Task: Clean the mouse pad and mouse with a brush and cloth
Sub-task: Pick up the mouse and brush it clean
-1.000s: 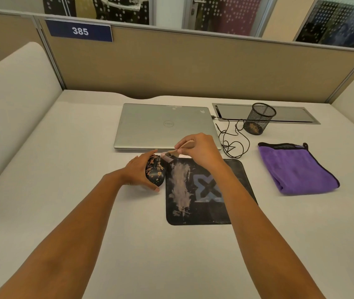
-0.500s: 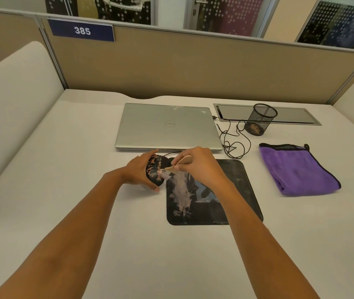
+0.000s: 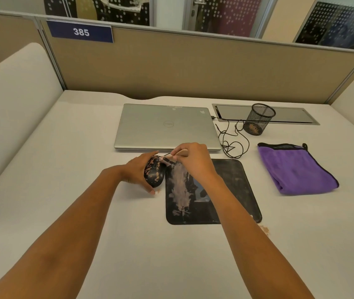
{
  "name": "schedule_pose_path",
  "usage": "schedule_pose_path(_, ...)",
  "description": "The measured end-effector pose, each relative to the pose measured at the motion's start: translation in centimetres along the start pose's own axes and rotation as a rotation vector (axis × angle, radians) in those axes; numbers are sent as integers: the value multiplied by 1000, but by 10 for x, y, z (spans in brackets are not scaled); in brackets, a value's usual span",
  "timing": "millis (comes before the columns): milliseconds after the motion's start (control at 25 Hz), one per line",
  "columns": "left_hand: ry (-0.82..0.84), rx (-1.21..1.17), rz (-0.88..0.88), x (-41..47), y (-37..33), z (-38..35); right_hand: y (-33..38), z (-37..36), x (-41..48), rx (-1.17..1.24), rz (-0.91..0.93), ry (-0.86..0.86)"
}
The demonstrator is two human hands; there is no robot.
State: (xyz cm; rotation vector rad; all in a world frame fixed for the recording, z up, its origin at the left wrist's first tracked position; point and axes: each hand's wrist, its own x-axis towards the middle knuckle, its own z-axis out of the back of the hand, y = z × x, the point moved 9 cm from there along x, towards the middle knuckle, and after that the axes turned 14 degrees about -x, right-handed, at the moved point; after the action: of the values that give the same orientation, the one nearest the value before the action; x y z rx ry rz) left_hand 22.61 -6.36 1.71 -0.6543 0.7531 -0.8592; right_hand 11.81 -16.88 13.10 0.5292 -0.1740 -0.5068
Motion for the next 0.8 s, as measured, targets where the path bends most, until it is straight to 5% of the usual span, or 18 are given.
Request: schedule_pose_path(800,2,18,57,-3,9,8,5,-2,-17,-67,52,79)
